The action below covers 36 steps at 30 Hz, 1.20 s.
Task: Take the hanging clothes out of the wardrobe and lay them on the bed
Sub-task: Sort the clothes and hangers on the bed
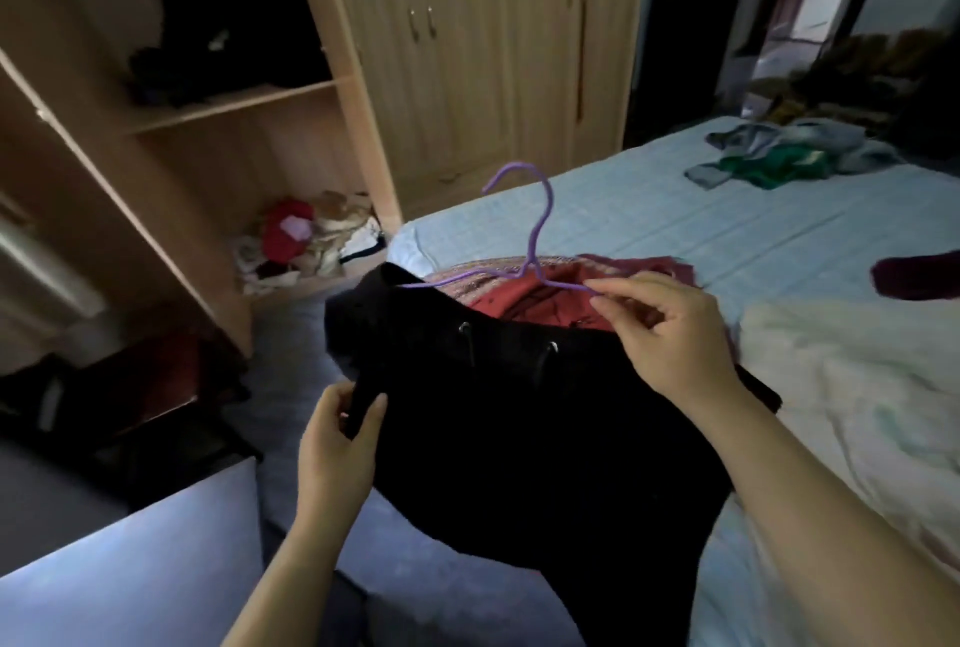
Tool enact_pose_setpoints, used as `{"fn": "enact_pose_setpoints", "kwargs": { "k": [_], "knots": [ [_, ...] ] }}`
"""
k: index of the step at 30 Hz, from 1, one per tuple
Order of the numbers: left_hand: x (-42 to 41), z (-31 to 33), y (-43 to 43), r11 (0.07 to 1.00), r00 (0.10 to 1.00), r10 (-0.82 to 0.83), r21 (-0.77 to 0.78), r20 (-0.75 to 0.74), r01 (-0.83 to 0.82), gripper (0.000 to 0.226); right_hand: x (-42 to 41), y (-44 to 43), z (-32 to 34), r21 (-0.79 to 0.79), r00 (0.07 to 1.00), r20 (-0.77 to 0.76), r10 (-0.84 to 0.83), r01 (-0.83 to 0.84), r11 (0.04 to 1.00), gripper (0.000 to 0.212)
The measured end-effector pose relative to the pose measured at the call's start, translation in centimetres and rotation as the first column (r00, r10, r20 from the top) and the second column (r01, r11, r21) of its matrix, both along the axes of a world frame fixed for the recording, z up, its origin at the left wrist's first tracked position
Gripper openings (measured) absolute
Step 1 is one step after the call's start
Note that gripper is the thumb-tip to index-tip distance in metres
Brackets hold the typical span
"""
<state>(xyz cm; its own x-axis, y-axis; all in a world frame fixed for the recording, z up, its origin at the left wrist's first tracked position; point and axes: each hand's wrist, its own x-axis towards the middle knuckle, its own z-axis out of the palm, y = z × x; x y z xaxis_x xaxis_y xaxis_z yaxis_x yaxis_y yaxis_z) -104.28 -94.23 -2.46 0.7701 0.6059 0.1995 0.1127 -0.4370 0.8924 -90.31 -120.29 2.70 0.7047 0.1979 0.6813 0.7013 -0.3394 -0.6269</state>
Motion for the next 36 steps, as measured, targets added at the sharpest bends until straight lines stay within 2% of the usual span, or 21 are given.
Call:
{"fn": "enact_pose_setpoints", "kwargs": {
  "k": [4, 9, 13, 22, 25, 32, 36],
  "knots": [
    [-2.1, -3.1, 6.4, 0.995, 0.996, 0.085, -0.058, -0.009, -0.085, 0.014, 0.1, 8.3, -0.7, -0.021, 0.998, -0.009, 0.065, -0.065, 0.998, 0.016],
    [-2.2, -3.7, 12.9, 0.949, 0.964, 0.264, -0.188, 0.036, -0.252, 0.01, 2.6, 16.0, -0.3, -0.031, 0.993, -0.05, 0.112, -0.113, 0.993, 0.018],
    [1.3, -3.0, 18.5, 0.933, 0.941, 0.331, -0.176, 0.065, -0.316, 0.01, 6.6, 21.8, -0.2, 0.007, 0.992, -0.076, 0.102, -0.102, 0.995, 0.018],
    [17.6, -4.3, 33.0, 0.914, 0.92, 0.392, -0.114, -0.004, -0.39, 0.004, 21.7, 37.6, -2.1, 0.016, 0.975, -0.113, 0.191, -0.191, 0.981, 0.016],
    [23.2, -3.6, 38.3, 0.898, 0.902, 0.431, -0.088, -0.022, -0.431, 0.012, 28.8, 43.5, -1.2, 0.018, 0.961, -0.135, 0.24, -0.24, 0.971, 0.018],
    [37.4, -0.3, 50.2, 0.917, 0.917, 0.396, 0.038, 0.043, -0.398, 0.024, 43.9, 57.5, -0.2, 0.01, 0.944, -0.148, 0.295, -0.297, 0.955, 0.017],
    [45.4, 0.8, 59.3, 0.907, 0.908, 0.41, 0.068, 0.09, -0.416, 0.017, 51.5, 67.0, 1.2, 0.064, 0.931, -0.132, 0.34, -0.334, 0.94, 0.013]
  ]
}}
